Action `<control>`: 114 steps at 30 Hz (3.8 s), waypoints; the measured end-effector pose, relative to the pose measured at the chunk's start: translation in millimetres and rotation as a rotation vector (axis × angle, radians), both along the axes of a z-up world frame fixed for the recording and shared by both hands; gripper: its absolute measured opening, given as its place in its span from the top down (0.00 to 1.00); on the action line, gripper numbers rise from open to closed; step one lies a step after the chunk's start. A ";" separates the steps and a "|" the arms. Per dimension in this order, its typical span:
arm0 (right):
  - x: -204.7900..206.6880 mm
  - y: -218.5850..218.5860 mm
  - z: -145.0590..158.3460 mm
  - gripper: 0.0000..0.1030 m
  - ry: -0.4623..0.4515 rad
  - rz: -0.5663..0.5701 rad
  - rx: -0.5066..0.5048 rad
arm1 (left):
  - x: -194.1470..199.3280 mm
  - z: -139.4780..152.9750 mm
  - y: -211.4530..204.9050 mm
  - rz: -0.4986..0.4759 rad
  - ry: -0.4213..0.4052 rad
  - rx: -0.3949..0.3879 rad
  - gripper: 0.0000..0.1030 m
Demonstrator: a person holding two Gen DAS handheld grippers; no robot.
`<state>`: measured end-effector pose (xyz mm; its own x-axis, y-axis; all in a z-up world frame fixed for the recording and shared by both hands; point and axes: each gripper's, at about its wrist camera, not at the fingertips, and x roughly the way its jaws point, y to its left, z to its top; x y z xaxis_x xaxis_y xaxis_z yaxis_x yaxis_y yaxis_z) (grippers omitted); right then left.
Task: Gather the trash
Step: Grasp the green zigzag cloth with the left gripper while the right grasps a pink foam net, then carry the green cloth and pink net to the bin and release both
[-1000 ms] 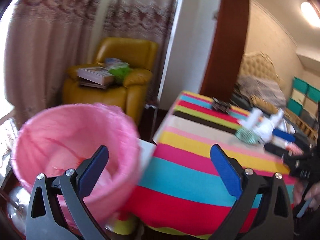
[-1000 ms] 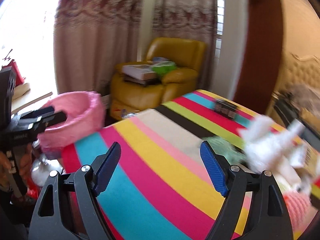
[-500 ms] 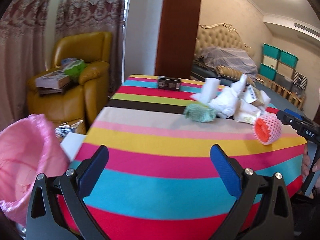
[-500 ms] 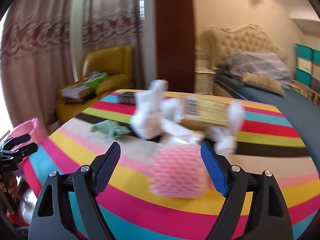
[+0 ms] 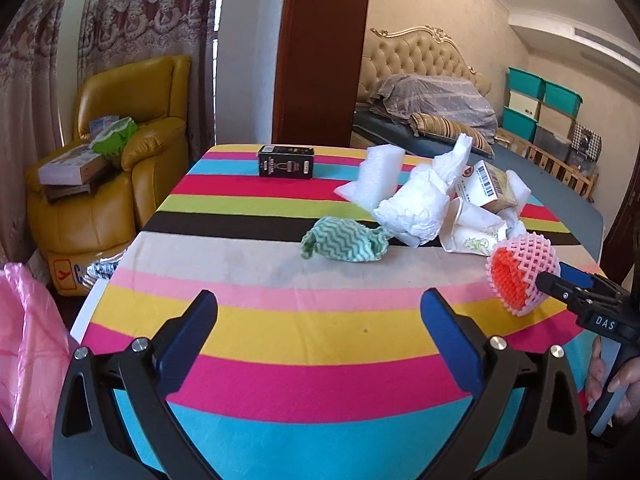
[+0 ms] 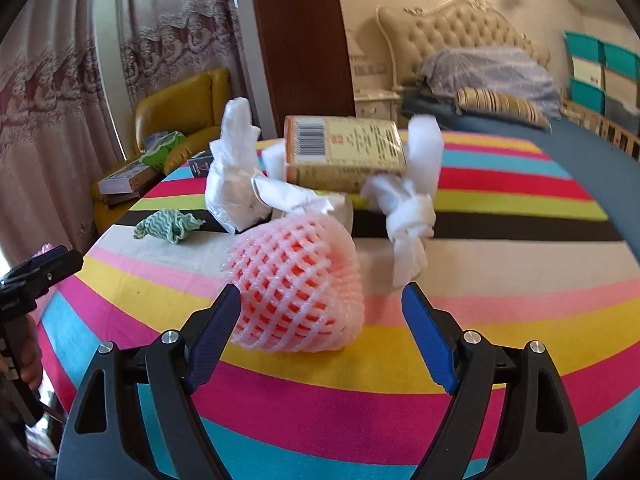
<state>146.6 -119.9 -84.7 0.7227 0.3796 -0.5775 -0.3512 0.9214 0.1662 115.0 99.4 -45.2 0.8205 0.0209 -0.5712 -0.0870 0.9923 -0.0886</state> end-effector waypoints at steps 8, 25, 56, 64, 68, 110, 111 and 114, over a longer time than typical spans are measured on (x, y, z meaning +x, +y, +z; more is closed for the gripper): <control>-6.7 11.5 -5.2 0.50 0.014 0.064 -0.016 | 26.0 -1.4 -9.1 -0.020 0.015 0.015 0.05; -19.4 12.6 -1.3 0.77 -0.039 0.090 -0.013 | 123.9 -24.0 -6.4 0.025 0.160 0.018 0.17; -37.2 16.4 6.9 0.81 -0.131 0.088 -0.041 | 30.4 -19.7 -38.4 -0.067 0.012 0.014 0.67; -52.1 33.2 15.7 0.81 -0.193 0.148 -0.079 | -7.8 -19.6 -37.9 -0.064 -0.037 0.051 0.67; -60.4 42.0 19.5 0.81 -0.227 0.173 -0.103 | -23.0 -14.9 -35.9 -0.063 -0.071 0.057 0.67; -148.9 309.8 95.1 0.81 -0.420 0.859 -0.118 | -223.8 51.2 153.3 0.408 -0.189 0.128 0.64; -152.7 319.9 95.3 0.81 -0.424 0.876 -0.121 | -229.4 50.7 162.1 0.426 -0.186 0.124 0.64; -161.8 345.2 93.9 0.81 -0.420 0.921 -0.127 | -246.2 46.7 190.6 0.483 -0.173 0.096 0.64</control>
<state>-15.2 225.3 9.2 0.3340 0.8443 -0.4192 -0.9400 0.2657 -0.2138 -131.2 290.0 1.6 0.7863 0.4663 -0.4053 -0.5293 0.8468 -0.0525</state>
